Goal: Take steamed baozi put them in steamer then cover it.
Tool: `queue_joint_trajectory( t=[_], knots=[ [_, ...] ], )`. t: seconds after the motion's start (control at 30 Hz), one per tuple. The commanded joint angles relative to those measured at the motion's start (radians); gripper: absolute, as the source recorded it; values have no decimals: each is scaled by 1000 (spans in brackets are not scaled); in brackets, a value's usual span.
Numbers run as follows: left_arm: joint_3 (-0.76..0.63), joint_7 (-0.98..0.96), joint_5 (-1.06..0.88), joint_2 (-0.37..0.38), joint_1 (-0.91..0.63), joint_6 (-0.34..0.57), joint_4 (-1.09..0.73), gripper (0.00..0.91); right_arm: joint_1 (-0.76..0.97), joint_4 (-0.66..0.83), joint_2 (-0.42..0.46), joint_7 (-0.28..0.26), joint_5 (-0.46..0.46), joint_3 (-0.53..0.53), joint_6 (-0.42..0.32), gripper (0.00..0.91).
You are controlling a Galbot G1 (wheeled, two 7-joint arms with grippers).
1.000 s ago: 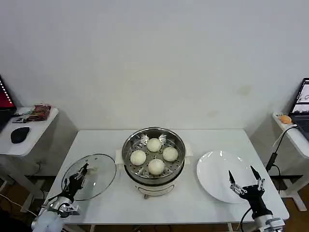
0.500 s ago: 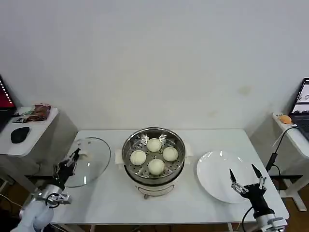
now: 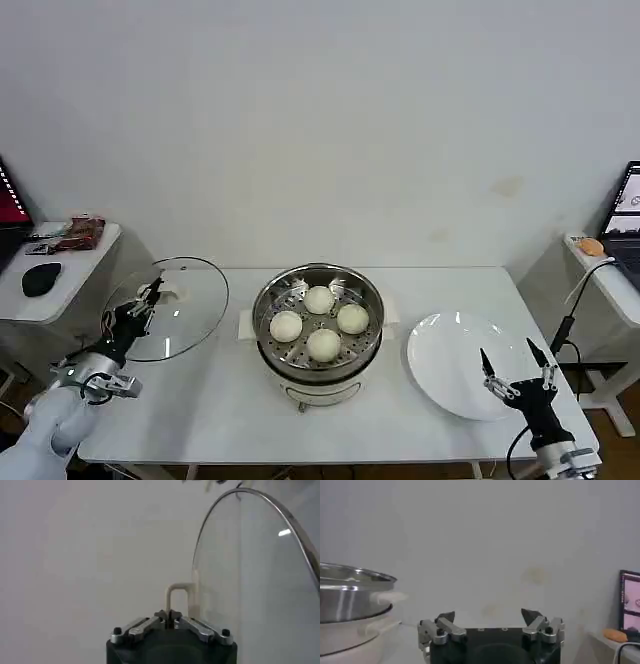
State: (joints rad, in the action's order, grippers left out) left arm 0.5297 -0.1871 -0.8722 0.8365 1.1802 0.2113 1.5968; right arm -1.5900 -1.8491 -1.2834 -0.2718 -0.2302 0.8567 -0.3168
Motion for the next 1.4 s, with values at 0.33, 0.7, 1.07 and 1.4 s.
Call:
queue_joint_trajectory(
  t=[0.33, 0.7, 1.07, 1.4],
  knots=[
    [-111, 117, 101, -104, -69, -95, 155, 30, 1, -4, 8, -4, 5, 9, 5, 907],
    [-260, 127, 103, -125, -116, -250, 264, 50, -6, -1, 8, -4, 9, 25, 2, 907],
    [-458, 135, 58, -110, -225, -470, 317, 50, -5, 3, 10, -6, 15, 23, -1, 907],
    [-637, 189, 28, -54, -349, -654, 337, 50, -4, 5, 8, -7, 19, 24, -1, 907]
  ],
)
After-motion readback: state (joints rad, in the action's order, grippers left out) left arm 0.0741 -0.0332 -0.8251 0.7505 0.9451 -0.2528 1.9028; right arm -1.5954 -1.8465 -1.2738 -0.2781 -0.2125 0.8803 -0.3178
